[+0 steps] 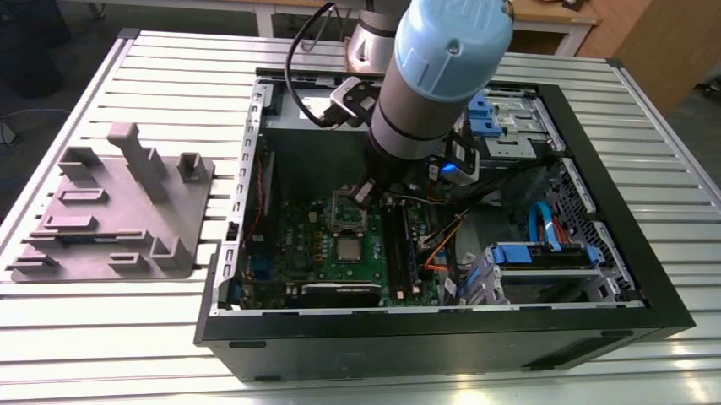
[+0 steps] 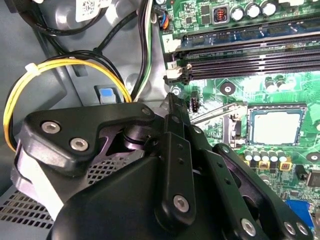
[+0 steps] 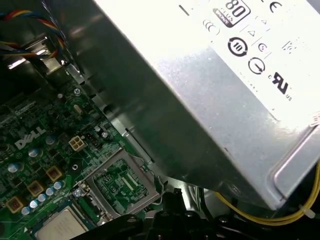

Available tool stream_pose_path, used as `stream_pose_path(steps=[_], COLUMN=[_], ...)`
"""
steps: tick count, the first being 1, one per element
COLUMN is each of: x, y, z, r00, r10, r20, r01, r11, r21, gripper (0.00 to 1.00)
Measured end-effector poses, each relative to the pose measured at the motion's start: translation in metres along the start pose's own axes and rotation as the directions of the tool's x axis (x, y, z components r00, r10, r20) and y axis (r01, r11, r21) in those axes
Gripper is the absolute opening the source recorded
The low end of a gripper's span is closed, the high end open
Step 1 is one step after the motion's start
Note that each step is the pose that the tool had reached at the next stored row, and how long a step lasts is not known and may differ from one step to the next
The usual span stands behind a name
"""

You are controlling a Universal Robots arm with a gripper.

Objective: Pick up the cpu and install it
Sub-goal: 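Close the cpu cover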

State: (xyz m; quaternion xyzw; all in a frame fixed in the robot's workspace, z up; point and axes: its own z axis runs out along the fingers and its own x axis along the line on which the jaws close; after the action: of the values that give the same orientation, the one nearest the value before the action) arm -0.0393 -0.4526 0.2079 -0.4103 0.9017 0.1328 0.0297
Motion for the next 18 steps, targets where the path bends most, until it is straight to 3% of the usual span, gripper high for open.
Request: stream_pose_path(steps=[3, 9, 14, 18], x=[-0.0002, -0.001, -0.0015, -0.0022], y=[0.0002, 0.0013, 0.002, 0.0028], z=[-0.0011, -0.0058, -0.0092, -0.0127], r00=[1.0, 0.9999, 0.9996, 0.9994], r10=[0.001, 0.003, 0.004, 0.005], r20=[-0.0075, -0.0164, -0.0297, -0.0345], r01=[-0.001, -0.003, -0.004, -0.004], r11=[1.0, 1.0, 0.9999, 0.9998], r21=[0.0042, 0.0067, 0.0161, 0.0196], gripper=[0.1, 0.1, 0.1, 0.1])
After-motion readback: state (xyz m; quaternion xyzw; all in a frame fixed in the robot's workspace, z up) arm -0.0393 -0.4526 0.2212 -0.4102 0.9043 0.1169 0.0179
